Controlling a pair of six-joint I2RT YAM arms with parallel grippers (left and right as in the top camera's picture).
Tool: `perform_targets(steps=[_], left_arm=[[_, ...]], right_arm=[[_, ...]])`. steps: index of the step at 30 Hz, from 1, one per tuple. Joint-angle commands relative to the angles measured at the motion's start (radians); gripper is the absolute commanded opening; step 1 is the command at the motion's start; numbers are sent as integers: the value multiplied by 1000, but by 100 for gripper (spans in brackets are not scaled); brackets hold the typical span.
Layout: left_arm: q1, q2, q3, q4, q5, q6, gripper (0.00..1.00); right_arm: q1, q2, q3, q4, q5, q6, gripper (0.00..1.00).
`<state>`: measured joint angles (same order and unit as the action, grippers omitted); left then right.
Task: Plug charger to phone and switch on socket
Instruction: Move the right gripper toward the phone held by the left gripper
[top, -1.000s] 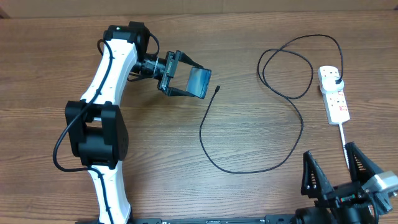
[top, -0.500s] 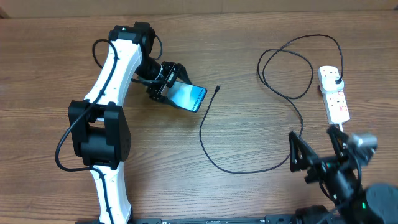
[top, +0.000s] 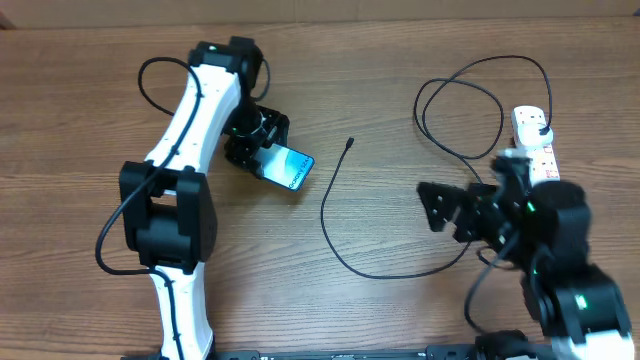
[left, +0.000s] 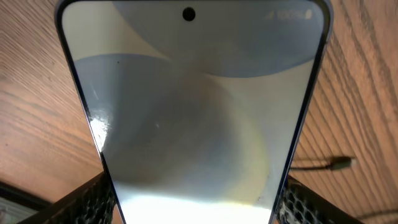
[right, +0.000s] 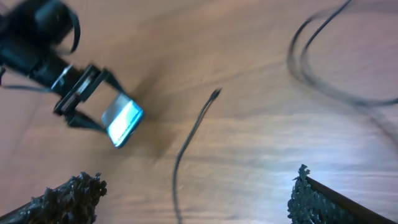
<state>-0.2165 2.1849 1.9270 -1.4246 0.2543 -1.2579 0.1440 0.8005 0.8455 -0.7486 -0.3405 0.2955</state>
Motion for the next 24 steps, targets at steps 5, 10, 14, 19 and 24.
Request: perform_targets(steps=[5,10,14,19,24], left_arm=[[-66,1,31,16,-119,-109,66],[-68,1,31,20,-85,-138,67],[-65,1,31,29,-31,-162,65],[-66,1,31,49,57,-179,64],[-66,1,31,48,138,-190,65]], right_arm=[[-5,269,26,68,-286,20,100],[-5,427,26,142,-372,135,100],[2,537,26,232,-411,286,100],[52,652,26,371,-424,388,91],[120,713,26,510,-390,508,81]])
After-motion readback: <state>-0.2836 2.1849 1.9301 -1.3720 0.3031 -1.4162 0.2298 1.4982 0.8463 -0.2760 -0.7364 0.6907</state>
